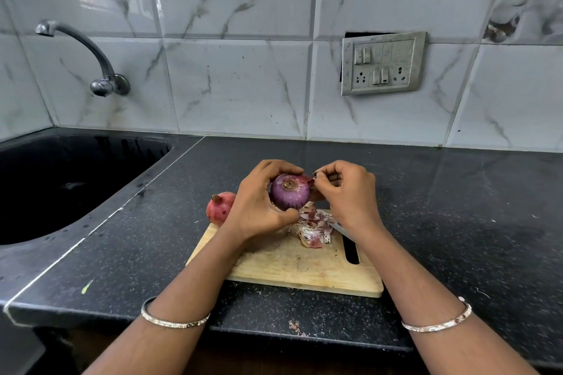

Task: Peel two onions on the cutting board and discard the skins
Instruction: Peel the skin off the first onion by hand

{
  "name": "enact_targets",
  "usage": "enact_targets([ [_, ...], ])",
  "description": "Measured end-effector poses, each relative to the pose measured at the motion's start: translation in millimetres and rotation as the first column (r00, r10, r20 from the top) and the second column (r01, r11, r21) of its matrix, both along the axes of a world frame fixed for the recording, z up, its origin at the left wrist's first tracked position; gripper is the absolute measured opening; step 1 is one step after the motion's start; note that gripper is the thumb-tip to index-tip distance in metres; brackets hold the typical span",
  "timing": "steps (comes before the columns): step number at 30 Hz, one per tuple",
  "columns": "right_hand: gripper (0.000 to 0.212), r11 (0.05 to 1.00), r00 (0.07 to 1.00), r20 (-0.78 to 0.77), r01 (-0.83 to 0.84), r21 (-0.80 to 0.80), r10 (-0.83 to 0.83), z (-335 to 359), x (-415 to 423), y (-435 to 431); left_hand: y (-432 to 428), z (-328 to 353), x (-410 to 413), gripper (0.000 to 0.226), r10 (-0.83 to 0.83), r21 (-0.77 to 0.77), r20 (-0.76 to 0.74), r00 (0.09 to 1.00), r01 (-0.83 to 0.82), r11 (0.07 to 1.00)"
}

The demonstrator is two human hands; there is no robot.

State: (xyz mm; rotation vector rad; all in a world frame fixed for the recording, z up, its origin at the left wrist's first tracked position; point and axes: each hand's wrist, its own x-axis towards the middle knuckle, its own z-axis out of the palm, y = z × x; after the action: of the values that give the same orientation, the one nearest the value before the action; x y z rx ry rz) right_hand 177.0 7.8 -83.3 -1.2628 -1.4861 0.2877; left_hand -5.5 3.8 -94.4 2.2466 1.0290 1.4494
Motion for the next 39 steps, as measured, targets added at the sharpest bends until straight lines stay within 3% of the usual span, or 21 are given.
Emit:
enact_targets([
  [5,0.008,0.996,0.996,-0.081,-0.044,-0.078,0.037,0,2,3,0,0,0,0.068,-0.043,-0.044,0.035,0.998,0.044,0.998],
  [9,0.012,0.949,0.896,-0.379,-0.294,-0.113,0.232,6,1,-3,0,0,1,0.074,-0.052,-0.07,0.077,0.996,0.057,0.996],
  [15,0.03,0.825,0.77,-0.487,-0.542,-0.159,0.412,8,-3,-8,-2,2,1,0.074,-0.068,-0.11,0.132,0.989,0.082,0.991],
  [18,0.029,0.811,0.735,-0.535,-0.566,-0.145,0.417,8,-3,-9,-1,0,-1,0.076,-0.059,-0.134,0.145,0.988,0.078,0.988],
  [25,0.008,0.895,0.828,-0.475,-0.415,-0.164,0.297,-2,-1,1,0,-2,1,0.081,-0.08,-0.167,0.143,0.986,0.104,0.98],
  [27,0.009,0.894,0.823,-0.487,-0.416,-0.164,0.294,-2,-2,0,0,-2,1,0.081,-0.088,-0.166,0.143,0.986,0.112,0.98],
  [30,0.027,0.831,0.741,-0.561,-0.533,-0.156,0.37,5,-2,-7,2,-2,-1,0.083,-0.078,-0.147,0.127,0.989,0.097,0.984],
  [33,0.038,0.785,0.748,-0.485,-0.592,-0.179,0.453,6,-1,-8,4,-4,-1,0.085,-0.066,-0.114,0.086,0.994,0.075,0.991],
  [36,0.041,0.874,0.883,-0.245,-0.448,-0.186,0.401,3,0,-5,3,-4,0,0.086,-0.06,-0.104,0.058,0.997,0.065,0.992],
  [39,0.027,0.923,0.931,-0.024,-0.366,-0.119,0.365,5,0,-6,1,-3,1,0.086,-0.068,-0.095,0.04,0.997,0.071,0.993],
])
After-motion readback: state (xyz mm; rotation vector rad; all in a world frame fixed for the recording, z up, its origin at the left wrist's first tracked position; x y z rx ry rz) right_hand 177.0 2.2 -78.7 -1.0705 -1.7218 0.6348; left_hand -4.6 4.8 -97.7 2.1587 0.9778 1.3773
